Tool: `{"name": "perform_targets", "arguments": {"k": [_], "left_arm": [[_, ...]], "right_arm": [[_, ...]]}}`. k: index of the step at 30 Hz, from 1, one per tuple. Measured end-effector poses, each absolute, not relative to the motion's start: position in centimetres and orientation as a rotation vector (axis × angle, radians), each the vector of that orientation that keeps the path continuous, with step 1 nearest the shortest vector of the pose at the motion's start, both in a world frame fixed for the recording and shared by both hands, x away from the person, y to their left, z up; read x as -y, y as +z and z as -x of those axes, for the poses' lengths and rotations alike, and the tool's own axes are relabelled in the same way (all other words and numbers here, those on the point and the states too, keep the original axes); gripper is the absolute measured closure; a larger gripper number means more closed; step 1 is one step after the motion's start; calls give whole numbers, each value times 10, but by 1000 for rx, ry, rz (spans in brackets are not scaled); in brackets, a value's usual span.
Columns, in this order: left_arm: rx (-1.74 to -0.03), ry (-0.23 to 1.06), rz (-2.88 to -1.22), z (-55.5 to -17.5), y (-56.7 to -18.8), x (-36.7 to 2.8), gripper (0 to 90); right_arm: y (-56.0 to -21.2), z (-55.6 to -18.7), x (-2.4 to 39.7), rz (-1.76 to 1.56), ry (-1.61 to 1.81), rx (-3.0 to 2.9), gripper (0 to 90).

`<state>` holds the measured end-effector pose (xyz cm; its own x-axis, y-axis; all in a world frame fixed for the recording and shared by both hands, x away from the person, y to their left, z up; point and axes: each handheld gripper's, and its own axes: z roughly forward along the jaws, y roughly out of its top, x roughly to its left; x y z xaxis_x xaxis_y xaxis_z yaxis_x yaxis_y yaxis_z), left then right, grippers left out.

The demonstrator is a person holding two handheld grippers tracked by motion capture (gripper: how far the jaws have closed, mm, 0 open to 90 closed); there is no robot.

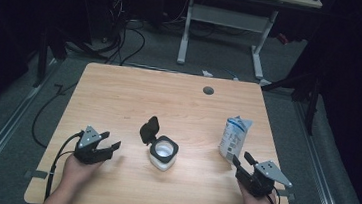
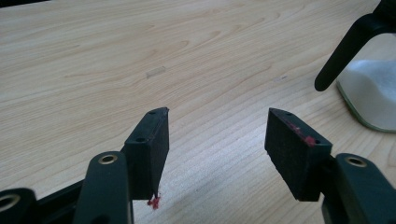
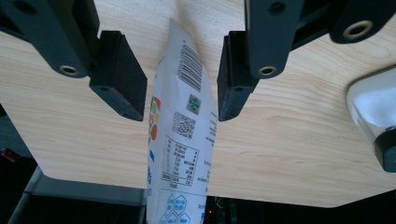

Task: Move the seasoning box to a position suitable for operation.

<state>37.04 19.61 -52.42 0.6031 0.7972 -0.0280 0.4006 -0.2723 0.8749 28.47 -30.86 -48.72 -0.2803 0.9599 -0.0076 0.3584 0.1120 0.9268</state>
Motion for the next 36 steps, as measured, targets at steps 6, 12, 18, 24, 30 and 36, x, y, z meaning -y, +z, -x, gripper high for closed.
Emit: {"name": "perform_targets", "arguments": {"k": [6,12,18,24,30,36], "left_arm": [[-959,522,-1896,-373,-525,-194,397],[-959,516,-1900,-374,-526,-191,402],[-946,489,-1900,-374,-527,-190,405],[-962,485,-1905,-373,-527,-192,391],[-1000,484,-1869,-371,-525,-197,380],[-1015,482,-1886,-368,-526,-198,379]], "right_arm": [[-485,-282,300,-1288,1160,-1736,537],[-482,-281,292,-1262,1178,-1756,543],[-483,-282,281,-1242,1191,-1779,551],[-486,-284,268,-1202,1168,-1822,533],[-492,-288,257,-1176,1162,-1873,533],[-496,-294,244,-1152,1164,-1915,523]]}}
